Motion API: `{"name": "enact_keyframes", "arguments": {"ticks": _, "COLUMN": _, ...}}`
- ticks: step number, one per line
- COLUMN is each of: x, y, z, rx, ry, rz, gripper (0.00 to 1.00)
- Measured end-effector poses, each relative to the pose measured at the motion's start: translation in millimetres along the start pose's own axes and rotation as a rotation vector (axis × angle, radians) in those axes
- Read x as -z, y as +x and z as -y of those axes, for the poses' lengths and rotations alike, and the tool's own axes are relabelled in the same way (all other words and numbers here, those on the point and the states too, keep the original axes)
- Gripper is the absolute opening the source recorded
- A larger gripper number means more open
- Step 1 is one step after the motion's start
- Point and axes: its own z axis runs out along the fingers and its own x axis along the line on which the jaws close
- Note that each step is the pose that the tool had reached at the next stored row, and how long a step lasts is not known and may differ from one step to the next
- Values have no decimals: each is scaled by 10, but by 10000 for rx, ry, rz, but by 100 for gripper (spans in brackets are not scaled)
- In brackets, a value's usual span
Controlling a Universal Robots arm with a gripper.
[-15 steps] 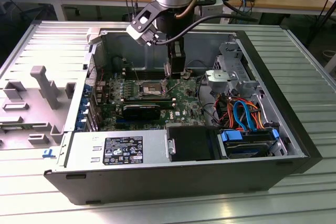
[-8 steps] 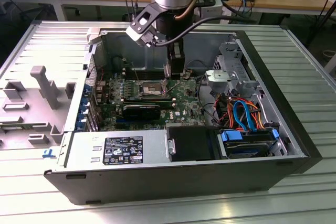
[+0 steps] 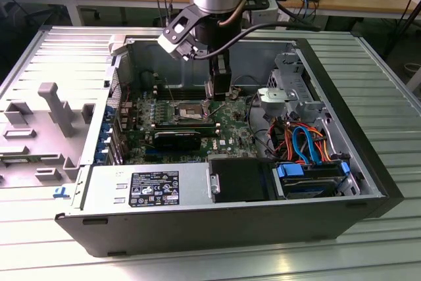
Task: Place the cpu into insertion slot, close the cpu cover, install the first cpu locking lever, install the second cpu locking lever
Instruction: 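Place the cpu into insertion slot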
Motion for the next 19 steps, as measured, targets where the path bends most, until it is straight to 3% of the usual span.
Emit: {"name": "enact_keyframes", "arguments": {"ticks": 19, "x": -40, "y": -6, "z": 5, "rx": 2, "ry": -1, "rz": -1, "gripper": 55}}
